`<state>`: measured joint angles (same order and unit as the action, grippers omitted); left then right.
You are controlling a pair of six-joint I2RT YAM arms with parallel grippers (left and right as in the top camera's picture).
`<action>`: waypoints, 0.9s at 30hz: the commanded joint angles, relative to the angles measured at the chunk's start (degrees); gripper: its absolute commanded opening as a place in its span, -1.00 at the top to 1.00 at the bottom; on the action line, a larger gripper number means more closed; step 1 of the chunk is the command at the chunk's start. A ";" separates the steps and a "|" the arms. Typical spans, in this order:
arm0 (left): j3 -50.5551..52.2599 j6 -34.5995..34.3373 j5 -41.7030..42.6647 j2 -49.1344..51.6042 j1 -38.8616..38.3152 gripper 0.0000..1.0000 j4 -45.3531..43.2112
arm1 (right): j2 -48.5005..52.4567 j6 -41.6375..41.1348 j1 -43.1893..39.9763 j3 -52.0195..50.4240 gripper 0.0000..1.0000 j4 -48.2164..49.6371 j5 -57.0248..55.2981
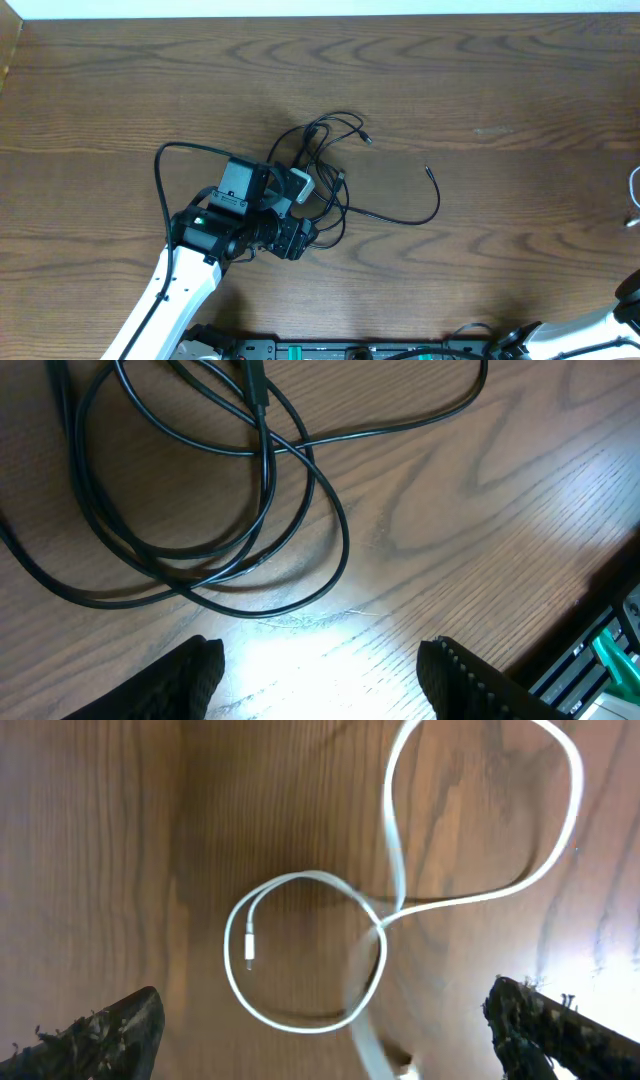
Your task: Untangle cables
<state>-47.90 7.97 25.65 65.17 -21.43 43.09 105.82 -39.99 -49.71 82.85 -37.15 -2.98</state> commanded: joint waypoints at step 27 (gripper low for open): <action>-0.26 -6.43 -10.43 0.68 0.42 -0.34 -13.92 | -0.15 41.55 36.65 1.20 -0.98 -6.45 34.27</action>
<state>-47.57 5.72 22.09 66.02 -21.41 30.15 105.82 -8.21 -20.05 83.22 -42.52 37.39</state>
